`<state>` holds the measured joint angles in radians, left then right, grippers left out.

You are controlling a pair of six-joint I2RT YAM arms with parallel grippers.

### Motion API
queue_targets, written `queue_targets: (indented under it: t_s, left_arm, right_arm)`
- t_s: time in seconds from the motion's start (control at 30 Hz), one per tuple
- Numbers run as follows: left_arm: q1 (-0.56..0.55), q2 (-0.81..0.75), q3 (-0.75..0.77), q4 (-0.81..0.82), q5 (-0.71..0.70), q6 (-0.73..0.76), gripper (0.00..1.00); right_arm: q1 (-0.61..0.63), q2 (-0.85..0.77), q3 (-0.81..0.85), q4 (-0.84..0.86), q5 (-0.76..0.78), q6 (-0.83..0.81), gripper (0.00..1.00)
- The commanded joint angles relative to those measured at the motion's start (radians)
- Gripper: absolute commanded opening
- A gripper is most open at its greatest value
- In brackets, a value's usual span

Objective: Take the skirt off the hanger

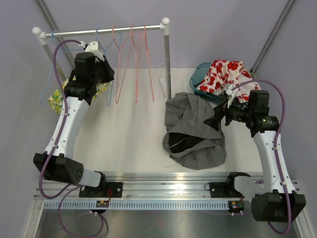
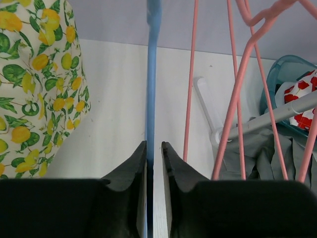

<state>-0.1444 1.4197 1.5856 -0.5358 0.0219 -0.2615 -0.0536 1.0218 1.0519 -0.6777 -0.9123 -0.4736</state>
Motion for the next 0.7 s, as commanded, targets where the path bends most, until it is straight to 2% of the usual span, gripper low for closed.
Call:
queue_targets:
  t_s: [0.0, 0.03, 0.1, 0.13, 0.17, 0.23, 0.27, 0.33, 0.4, 0.43, 0.5, 0.53, 0.57, 0.67]
  left_arm:
    - [0.005, -0.060, -0.015, 0.056, 0.045, -0.004, 0.23]
    - [0.005, -0.091, -0.027, 0.056, 0.049, -0.004, 0.35]
    - [0.006, -0.126, -0.048, 0.053, 0.055, -0.005, 0.51]
    - [0.005, -0.174, -0.062, 0.057, 0.056, -0.005, 0.61]
    - [0.005, -0.197, -0.099, 0.060, 0.058, -0.005, 0.66]
    - [0.006, -0.278, -0.137, 0.068, 0.059, -0.007, 0.75]
    - [0.006, -0.312, -0.180, 0.068, 0.061, -0.005, 0.82]
    - [0.006, -0.372, -0.231, 0.071, 0.059, -0.010, 0.87]
    - [0.006, -0.479, -0.319, 0.085, 0.059, -0.019, 0.97]
    - [0.006, -0.519, -0.346, 0.085, 0.056, -0.021, 0.99]
    - [0.006, -0.622, -0.424, 0.074, 0.049, -0.024, 0.99]
    - [0.006, -0.657, -0.452, 0.074, 0.047, -0.028, 0.99]
    - [0.005, -0.689, -0.484, 0.076, 0.049, -0.028, 0.99]
    - [0.006, -0.813, -0.582, 0.059, 0.058, -0.036, 0.99]
  right_arm:
    - [-0.006, -0.012, -0.006, -0.081, -0.089, -0.156, 0.99]
    - [-0.006, -0.012, -0.016, -0.103, -0.130, -0.259, 1.00]
    - [-0.005, 0.000, -0.026, -0.195, -0.178, -0.382, 1.00]
    - [-0.003, 0.007, -0.023, -0.236, -0.222, -0.531, 0.99]
    - [-0.003, 0.014, -0.017, -0.341, -0.240, -0.618, 0.99]
    - [-0.003, 0.044, 0.000, -0.432, -0.250, -0.841, 1.00]
    - [-0.002, 0.056, 0.005, -0.478, -0.234, -0.890, 0.99]
    - [0.041, 0.110, 0.016, -0.476, -0.151, -0.922, 0.99]
    - [0.168, 0.159, 0.007, -0.426, -0.058, -0.883, 1.00]
    - [0.225, 0.170, -0.024, -0.343, 0.063, -0.848, 1.00]
    - [0.363, 0.196, -0.070, -0.262, 0.182, -0.791, 1.00]
    - [0.395, 0.204, -0.117, -0.219, 0.291, -0.774, 0.99]
    - [0.420, 0.218, -0.134, -0.138, 0.343, -0.757, 0.99]
    - [0.475, 0.297, -0.147, -0.067, 0.469, -0.721, 1.00]
